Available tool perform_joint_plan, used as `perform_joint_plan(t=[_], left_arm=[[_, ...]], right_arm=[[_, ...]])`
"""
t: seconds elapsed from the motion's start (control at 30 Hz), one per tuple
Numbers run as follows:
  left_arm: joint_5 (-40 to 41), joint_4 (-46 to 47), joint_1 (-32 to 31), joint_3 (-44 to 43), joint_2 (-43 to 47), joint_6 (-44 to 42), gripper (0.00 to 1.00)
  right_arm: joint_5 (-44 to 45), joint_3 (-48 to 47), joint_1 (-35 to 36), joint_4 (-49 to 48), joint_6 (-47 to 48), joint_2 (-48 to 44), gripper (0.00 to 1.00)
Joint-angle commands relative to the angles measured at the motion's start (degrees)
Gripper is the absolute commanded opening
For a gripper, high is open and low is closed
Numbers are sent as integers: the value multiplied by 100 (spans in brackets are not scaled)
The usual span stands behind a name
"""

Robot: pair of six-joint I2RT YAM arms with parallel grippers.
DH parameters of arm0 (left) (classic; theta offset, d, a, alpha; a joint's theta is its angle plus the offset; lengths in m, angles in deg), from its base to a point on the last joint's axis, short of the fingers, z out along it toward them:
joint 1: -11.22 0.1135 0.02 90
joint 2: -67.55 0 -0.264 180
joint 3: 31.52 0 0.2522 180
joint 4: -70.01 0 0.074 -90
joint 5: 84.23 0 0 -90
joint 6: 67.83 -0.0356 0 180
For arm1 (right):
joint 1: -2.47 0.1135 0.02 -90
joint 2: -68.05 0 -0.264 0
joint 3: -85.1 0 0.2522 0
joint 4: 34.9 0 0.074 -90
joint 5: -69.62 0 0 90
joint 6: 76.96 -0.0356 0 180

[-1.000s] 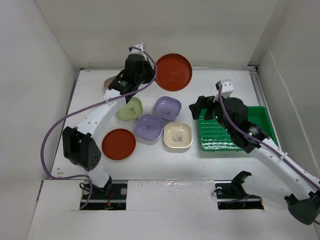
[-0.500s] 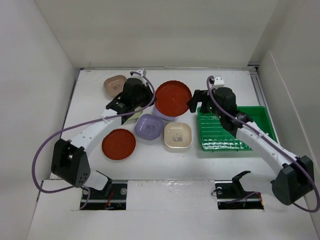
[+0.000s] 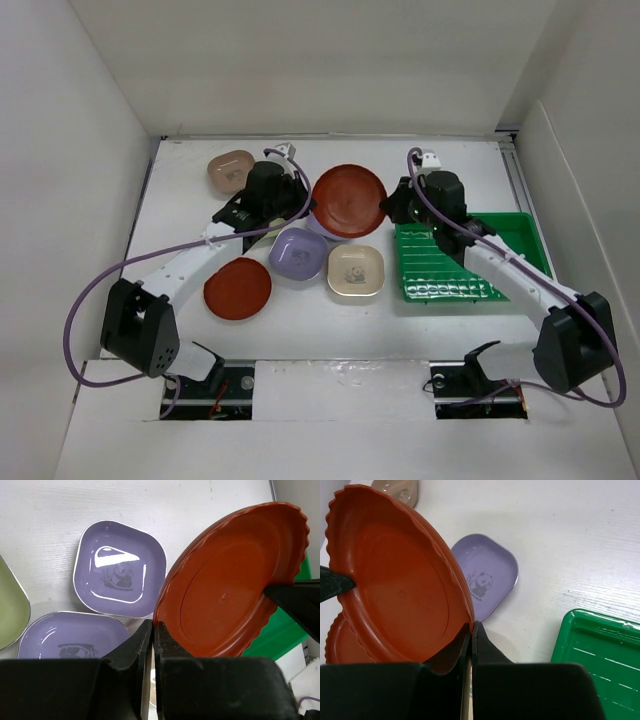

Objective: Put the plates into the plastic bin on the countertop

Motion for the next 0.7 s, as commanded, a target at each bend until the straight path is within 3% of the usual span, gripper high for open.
perform_joint_plan(t=[0.0,0.03,0.1,0.17,0.2,0.43,0.53,0.67], left_arm=[[-190,278,-10,-1,261,23,0],[-190,277,-10,-62,314,75,0],[-50,40,-10,-63,376,137,22],[283,-178,-10,-63,646,277,81],[616,-241,-10,7,744,356,99],[2400,-1322,-10,393,1789,1261,100],[2754,-1585,-10,605,2254,1473,100],[3009,-1840,-10,746,2397,1535,100]], right_arm=[[-80,38,-34,-315,52,-162,0],[-79,177,-104,-315,-52,-215,0],[-18,310,-227,-253,-168,-417,0],[122,520,-438,70,-325,-602,0],[219,591,-499,237,-378,-829,0],[1264,1663,-1264,1371,-861,-2454,0],[1862,1848,-1729,2022,-923,-2930,0],[2013,2007,-2380,2278,-784,-3064,0]])
